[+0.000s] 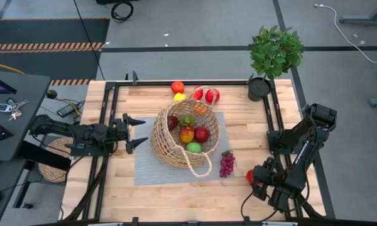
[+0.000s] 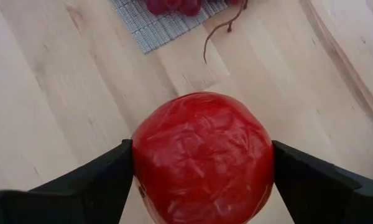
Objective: Build produce basket
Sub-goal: Put the bottom red apple into the mesh basket
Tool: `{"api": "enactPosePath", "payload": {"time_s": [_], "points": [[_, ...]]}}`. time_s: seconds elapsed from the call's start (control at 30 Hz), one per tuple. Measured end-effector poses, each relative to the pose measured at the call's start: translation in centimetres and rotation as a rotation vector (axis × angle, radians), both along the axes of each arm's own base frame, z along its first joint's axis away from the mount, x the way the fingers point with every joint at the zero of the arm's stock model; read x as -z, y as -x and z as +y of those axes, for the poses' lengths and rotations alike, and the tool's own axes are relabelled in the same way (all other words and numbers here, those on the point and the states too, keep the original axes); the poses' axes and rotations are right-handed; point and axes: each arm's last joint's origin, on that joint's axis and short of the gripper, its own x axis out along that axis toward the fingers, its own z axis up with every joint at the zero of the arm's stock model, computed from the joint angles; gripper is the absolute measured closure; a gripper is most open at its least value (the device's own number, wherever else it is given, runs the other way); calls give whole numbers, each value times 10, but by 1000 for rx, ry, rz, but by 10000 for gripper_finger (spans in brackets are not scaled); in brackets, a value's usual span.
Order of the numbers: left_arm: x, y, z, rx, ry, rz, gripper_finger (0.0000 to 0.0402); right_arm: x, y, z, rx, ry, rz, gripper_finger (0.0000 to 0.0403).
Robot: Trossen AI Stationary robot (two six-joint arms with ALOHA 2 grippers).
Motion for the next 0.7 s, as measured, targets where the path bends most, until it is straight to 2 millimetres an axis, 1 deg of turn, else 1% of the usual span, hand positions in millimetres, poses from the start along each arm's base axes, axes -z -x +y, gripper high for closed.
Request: {"api": "enactPosePath", "payload": {"time_s": [0.37,0.7], "points": [[0,0,0,0,0,0,8,-9,-4,-3,-2,70,-35,52],[0,0,0,0,0,0,8,-13,-4,-7,-6,105,-60,52]]}}
